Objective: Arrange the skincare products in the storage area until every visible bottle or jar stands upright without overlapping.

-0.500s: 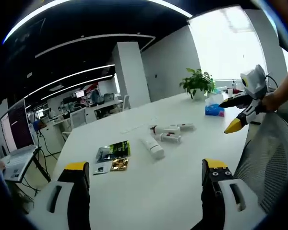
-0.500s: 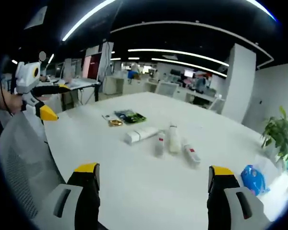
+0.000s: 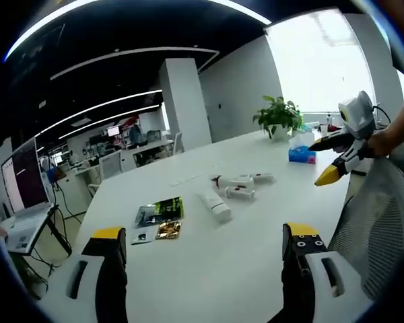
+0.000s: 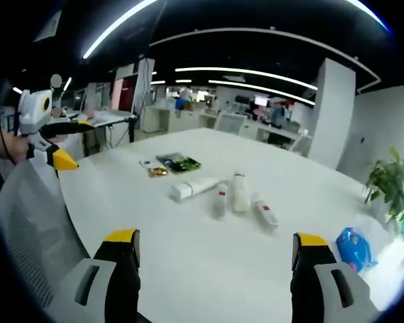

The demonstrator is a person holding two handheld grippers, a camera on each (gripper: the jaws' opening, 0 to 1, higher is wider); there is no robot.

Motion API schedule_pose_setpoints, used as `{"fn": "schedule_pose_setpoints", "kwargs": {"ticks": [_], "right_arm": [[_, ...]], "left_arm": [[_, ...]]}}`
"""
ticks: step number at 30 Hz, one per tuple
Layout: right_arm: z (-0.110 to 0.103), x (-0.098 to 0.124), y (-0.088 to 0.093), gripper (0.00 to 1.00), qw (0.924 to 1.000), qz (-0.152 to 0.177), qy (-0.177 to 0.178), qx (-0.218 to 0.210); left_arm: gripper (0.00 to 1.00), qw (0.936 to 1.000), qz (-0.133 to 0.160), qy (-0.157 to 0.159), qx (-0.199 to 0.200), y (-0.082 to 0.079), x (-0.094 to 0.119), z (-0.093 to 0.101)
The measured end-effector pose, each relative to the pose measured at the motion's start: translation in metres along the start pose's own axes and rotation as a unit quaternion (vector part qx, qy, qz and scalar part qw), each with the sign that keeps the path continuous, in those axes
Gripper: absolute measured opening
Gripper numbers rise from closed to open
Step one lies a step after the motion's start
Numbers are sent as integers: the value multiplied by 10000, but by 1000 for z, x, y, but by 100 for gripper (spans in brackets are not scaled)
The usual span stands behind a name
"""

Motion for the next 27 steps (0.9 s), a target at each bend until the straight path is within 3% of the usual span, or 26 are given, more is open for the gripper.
{"fn": "schedule_pose_setpoints", "kwargs": {"ticks": [27], "right_arm": [[1,-1,2,99,10000,-54,33,14]], "left_arm": [[86,9999,-84,99,65,5,-2,1]]}}
Point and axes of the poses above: the point that each gripper's makers call its tool centre point, and the gripper's own axes: x roughly backward along the fingers, z roughly to its right, y roughly out of its underside, the point moved 6 cm from there along x, roughly backward along the fingers, and after that the axes turned 6 degrees about -y, right-handed, at the moved point
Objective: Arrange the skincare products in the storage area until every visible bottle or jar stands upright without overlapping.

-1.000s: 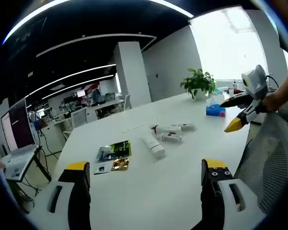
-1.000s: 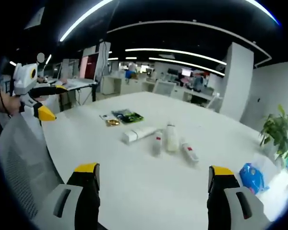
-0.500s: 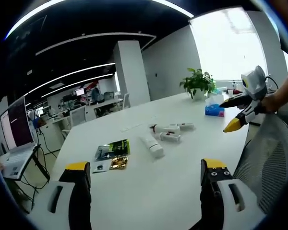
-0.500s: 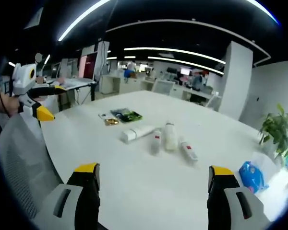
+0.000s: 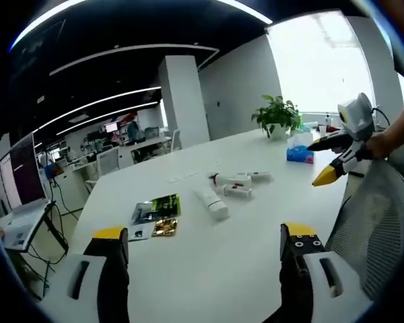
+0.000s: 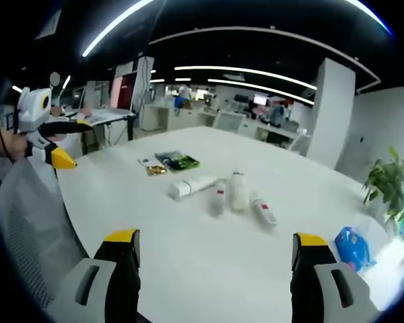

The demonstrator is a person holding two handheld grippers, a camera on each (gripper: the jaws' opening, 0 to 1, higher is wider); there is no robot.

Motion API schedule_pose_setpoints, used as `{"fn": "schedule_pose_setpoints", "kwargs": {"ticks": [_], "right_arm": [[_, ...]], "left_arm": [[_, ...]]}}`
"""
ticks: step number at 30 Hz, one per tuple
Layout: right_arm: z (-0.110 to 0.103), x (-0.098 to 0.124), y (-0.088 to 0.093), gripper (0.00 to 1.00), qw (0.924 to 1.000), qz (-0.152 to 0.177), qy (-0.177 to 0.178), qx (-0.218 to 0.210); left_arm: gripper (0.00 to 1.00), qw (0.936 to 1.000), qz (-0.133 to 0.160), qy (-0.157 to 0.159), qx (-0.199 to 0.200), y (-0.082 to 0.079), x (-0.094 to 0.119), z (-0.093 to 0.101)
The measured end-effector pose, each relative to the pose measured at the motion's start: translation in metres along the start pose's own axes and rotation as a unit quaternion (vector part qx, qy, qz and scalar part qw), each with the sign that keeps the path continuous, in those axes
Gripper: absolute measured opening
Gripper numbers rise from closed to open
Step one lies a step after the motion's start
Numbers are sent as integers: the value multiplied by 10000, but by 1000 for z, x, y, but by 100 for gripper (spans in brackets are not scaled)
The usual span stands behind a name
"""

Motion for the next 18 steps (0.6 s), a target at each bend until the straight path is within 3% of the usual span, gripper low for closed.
{"fn": "schedule_pose_setpoints", "kwargs": {"ticks": [18], "right_arm": [[1,-1,1,99,10000,-13,3,-26]], "left_arm": [[86,10000,-33,7,-4,-1,0,2]]}}
Point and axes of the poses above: the point that each gripper's makers call its tool centre point, and the gripper's own axes: x roughly backward along the fingers, z roughly to its right, y roughly out of its underside, the point moved 6 cm from there along x, roughly backward along the fingers, and after that the axes turned 6 degrees about -y, right-handed, at the moved point
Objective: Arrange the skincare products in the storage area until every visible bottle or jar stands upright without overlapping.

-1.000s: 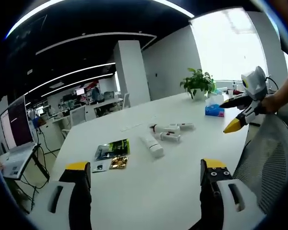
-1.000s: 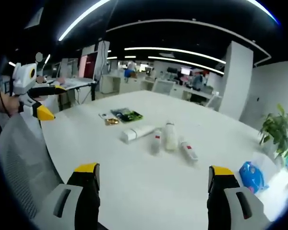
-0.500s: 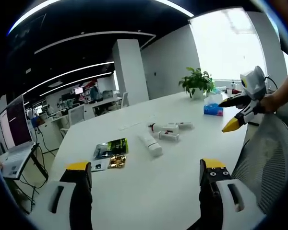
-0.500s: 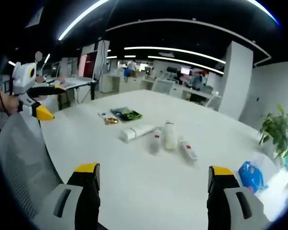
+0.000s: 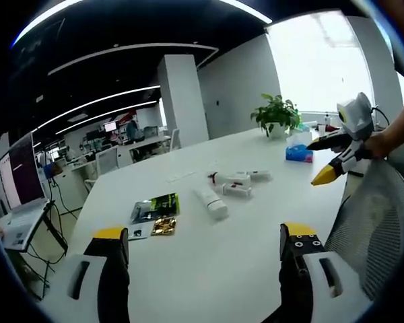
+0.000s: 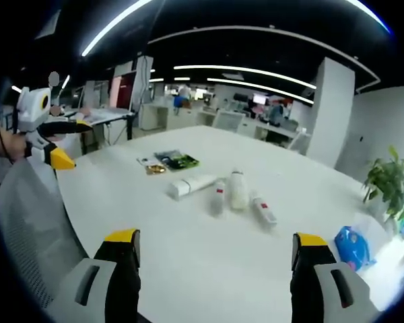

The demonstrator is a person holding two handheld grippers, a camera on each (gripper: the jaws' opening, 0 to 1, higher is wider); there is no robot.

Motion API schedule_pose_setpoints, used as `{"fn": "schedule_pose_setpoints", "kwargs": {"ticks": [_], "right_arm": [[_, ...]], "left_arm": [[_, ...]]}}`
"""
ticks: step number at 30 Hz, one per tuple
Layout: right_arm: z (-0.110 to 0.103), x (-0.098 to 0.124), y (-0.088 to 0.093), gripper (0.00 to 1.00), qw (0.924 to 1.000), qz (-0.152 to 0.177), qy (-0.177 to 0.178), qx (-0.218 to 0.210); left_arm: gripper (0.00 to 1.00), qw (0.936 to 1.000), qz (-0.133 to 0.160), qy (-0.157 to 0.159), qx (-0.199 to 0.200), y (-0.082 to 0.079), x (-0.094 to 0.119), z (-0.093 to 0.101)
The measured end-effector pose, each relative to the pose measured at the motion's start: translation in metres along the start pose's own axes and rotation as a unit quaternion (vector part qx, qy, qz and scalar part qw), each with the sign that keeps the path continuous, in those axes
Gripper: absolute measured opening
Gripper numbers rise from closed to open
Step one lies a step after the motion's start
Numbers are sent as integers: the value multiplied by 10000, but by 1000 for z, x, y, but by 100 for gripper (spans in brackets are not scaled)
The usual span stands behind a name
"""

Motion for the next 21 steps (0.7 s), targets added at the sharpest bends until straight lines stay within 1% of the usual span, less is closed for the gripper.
{"fn": "schedule_pose_setpoints", "kwargs": {"ticks": [10,14,21], "right_arm": [[-1,0,0,98,10000,-24,-26,25],[0,1,0,97,10000,-13,12,-33],[1,0,1,96,9999,-94,54,1]], "left_arm": [[85,10000,-32,-15,24,2,-1,-2],[85,10000,-32,-16,38,2,-1,-2],[85,10000,-27,3,47,1,0,-2]]}}
Point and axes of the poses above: the point that each gripper's makers call its tool centre point, and the gripper's own axes: x roughly backward along the fingers, z roughly to its right, y roughly out of its underside, the point moved 6 cm from there along x, roughly backward along the fingers, and after that the axes turned 6 degrees about -y, right-handed, at the moved point
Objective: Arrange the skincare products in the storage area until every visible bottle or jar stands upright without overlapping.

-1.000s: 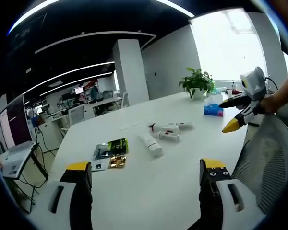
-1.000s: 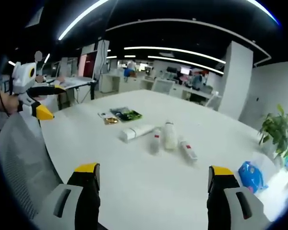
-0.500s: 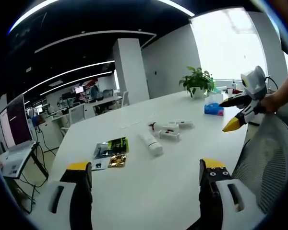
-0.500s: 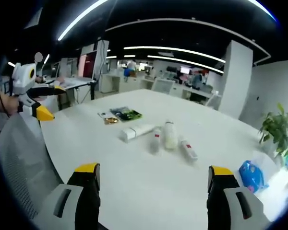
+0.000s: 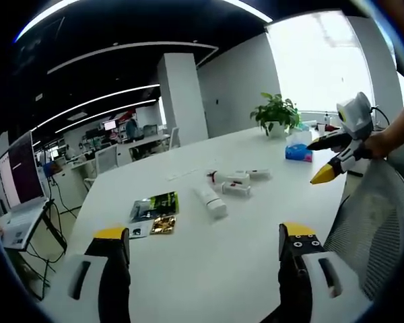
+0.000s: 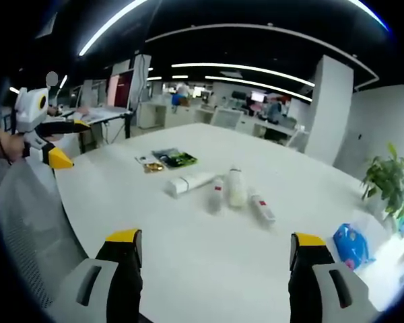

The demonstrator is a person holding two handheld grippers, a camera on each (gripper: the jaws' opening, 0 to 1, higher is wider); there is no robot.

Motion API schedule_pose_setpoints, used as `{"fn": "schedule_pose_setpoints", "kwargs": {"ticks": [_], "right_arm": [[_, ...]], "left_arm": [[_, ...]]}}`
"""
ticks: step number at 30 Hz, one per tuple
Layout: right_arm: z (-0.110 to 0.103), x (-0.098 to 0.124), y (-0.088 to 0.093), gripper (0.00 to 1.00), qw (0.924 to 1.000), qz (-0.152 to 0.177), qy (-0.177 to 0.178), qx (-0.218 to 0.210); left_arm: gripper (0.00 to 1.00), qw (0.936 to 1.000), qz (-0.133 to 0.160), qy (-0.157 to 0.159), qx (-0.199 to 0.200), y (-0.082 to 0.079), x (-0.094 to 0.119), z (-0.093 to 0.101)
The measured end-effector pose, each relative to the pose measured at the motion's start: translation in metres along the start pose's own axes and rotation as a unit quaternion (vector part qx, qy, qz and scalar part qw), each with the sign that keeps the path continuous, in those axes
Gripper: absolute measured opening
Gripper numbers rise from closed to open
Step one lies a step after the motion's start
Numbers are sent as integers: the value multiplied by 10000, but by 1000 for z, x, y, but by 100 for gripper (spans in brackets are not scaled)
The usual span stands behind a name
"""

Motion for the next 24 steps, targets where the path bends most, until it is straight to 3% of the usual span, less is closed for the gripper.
{"fn": "schedule_pose_setpoints", "kwargs": {"ticks": [11,18,22,24], "right_arm": [[9,-1,-3,94,9999,47,43,-144],[31,-8,-23,89,9996,133,-152,-178],[36,-15,-33,87,9988,165,-332,-316],[40,-22,-35,86,9990,110,-336,-288]], "left_arm": [[84,9999,-151,41,36,5,-3,0],[82,9991,-364,-29,194,11,-6,-4],[79,9967,-766,-12,264,19,-9,-2],[79,9973,-688,-24,252,18,-7,-3]]}}
Point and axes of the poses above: the point that each gripper's makers call its tool centre point, and the gripper's own axes: x roughly backward along the fingers, z roughly to its right, y roughly out of its underside, the point moved 6 cm from there along x, roughly backward along the fingers, and after that the axes turned 6 degrees about -y, right-handed, at the moved point
